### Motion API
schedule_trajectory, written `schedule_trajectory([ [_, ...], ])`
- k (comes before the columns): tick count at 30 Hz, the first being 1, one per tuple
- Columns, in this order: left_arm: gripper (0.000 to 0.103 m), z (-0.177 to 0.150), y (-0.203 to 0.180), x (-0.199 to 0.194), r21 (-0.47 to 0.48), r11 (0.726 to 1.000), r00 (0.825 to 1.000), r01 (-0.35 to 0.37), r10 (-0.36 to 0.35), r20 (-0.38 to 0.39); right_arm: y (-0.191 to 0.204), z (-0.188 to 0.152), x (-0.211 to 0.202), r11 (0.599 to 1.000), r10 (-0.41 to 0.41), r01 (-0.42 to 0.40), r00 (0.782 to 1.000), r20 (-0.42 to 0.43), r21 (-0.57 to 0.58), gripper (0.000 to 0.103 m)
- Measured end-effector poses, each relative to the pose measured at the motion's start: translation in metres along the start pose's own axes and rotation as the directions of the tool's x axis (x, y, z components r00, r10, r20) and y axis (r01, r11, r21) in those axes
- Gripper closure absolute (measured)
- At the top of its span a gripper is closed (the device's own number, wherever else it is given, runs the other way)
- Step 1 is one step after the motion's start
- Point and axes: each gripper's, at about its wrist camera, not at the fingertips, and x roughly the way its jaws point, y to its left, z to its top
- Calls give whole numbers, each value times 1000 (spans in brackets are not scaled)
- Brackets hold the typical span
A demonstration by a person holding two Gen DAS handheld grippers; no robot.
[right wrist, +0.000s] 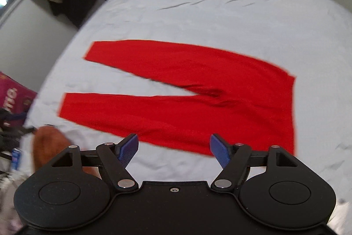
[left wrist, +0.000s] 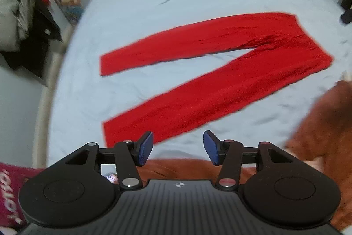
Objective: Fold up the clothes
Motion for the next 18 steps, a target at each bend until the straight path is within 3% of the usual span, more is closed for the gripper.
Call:
schedule_trajectory([
  [1, 54, -3, 0, -2, -13, 999, 999, 33, -33, 0, 5, -3, -3, 999, 24, -24, 1000, -14, 24, 28],
  [3, 53, -7, -1, -5, -34, 996, 996, 86, -86, 6, 14, -12, -9, 996, 72, -70, 997, -25, 63, 11],
  [6, 53, -11, -5, -1, -53, 992, 993, 118, -117, 29, 26, -31, -18, 990, 127, -128, 992, 29, 59, 11],
  [9, 53, -13, -5, 15, -104, 986, 991, 129, -124, 55, 20, -48, -7, 990, 122, -130, 984, 130, 59, 11],
  [18, 53, -11, -24, 90, -185, 982, 993, 35, -12, 121, -28, -75, 65, 951, 9, -76, 976, 220, 299, 11],
])
